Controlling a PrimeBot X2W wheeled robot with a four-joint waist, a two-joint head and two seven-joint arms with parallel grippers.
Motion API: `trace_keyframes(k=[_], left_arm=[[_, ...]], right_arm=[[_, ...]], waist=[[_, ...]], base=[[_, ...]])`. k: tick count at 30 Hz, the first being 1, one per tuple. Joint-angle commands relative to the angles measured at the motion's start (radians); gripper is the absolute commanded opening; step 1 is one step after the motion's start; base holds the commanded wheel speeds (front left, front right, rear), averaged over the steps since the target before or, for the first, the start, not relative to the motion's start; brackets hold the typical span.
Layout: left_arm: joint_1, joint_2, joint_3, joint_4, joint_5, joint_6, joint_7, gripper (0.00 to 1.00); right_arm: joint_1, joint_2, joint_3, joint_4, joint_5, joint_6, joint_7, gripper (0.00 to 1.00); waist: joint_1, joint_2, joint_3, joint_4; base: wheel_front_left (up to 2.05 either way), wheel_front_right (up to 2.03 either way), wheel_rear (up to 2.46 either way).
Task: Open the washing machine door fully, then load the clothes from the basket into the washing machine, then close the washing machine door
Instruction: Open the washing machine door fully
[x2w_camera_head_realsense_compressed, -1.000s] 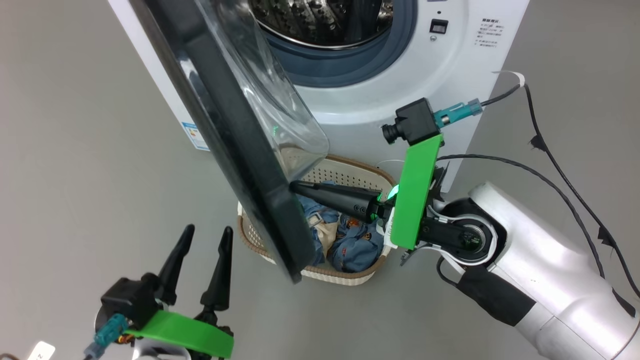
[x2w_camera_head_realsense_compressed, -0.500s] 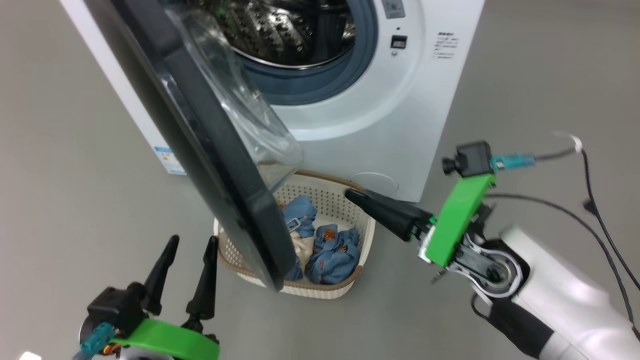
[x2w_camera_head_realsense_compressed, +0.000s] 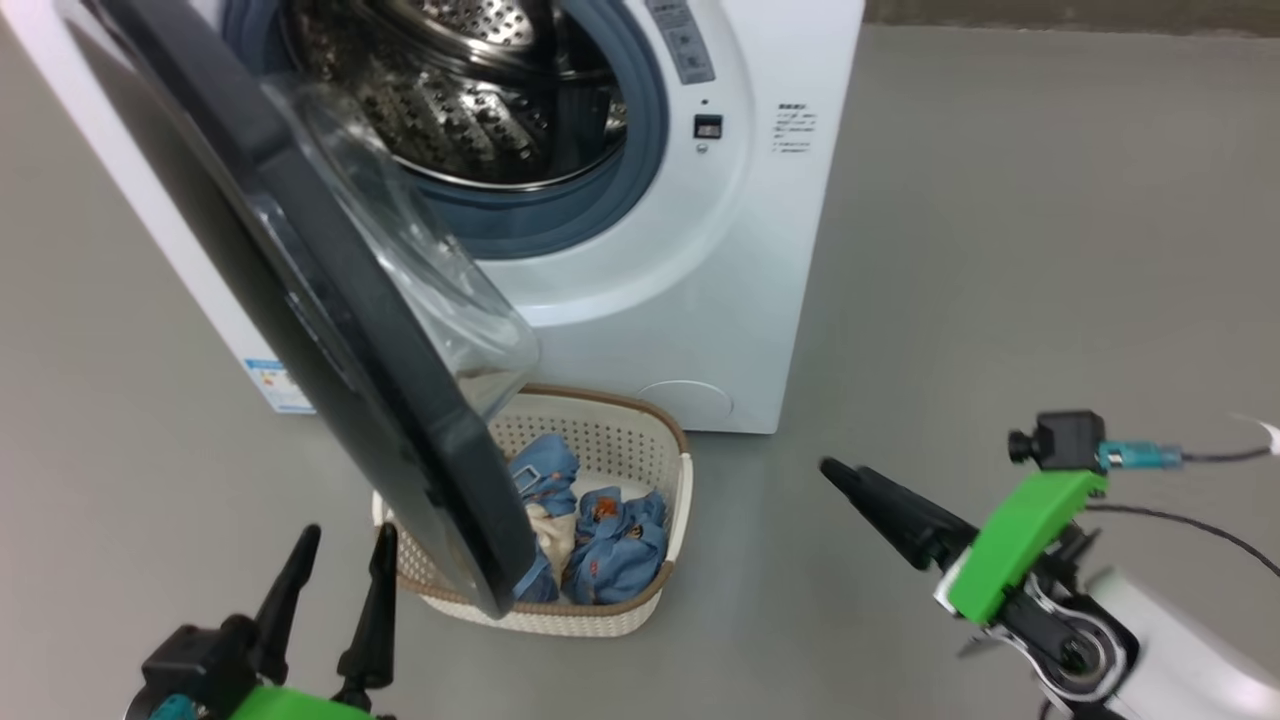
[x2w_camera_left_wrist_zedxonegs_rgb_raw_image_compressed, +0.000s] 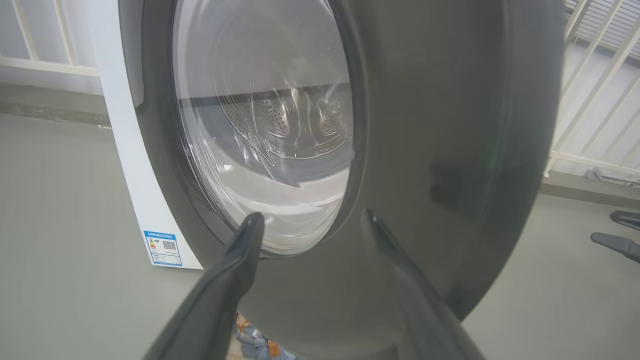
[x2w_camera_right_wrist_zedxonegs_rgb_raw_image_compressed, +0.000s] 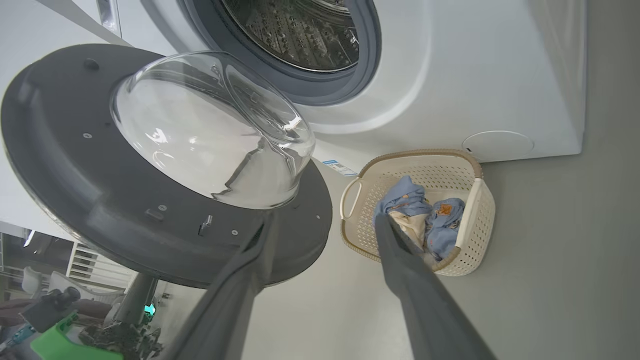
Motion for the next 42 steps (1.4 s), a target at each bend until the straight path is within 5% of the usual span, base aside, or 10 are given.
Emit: trace_keyframes(k=[1, 14, 26, 32, 42], left_arm=[[-0.005, 0.02, 0.044, -0.027, 0.005, -0.002, -0.006, 1.0], [0.038, 0.008, 0.08, -0.033, 0.01, -0.002, -0.006, 1.0], [0.051, -0.003, 0.099, -0.032, 0.014, -0.002, -0.006, 1.0], [0.053, -0.006, 0.111, -0.036, 0.018, -0.002, -0.006, 1.0], [0.034, -0.002, 0.109, -0.036, 0.03, -0.002, -0.006, 1.0]], right_arm=[[0.028, -0.023, 0.003, -0.016, -0.012, 0.003, -0.026, 1.0], [0.131, -0.113, 0.052, 0.08, -0.085, 0.003, -0.139, 1.0], [0.166, -0.129, 0.038, 0.139, -0.177, 0.003, -0.321, 1.0], [0.194, -0.084, -0.213, 0.135, -0.433, 0.003, -0.333, 1.0], [0.382, 0.095, -0.619, -0.055, -0.957, 0.003, -0.333, 1.0]], waist=[[0.0, 0.0, -0.016, -0.02], [0.0, 0.0, -0.038, -0.045], [0.0, 0.0, -0.038, -0.054], [0.0, 0.0, -0.029, -0.065], [0.0, 0.0, -0.013, -0.059]], base=[[0.0, 0.0, 0.0], [0.0, 0.0, 0.0], [0.0, 0.0, 0.0], [0.0, 0.0, 0.0], [0.0, 0.0, 0.0]])
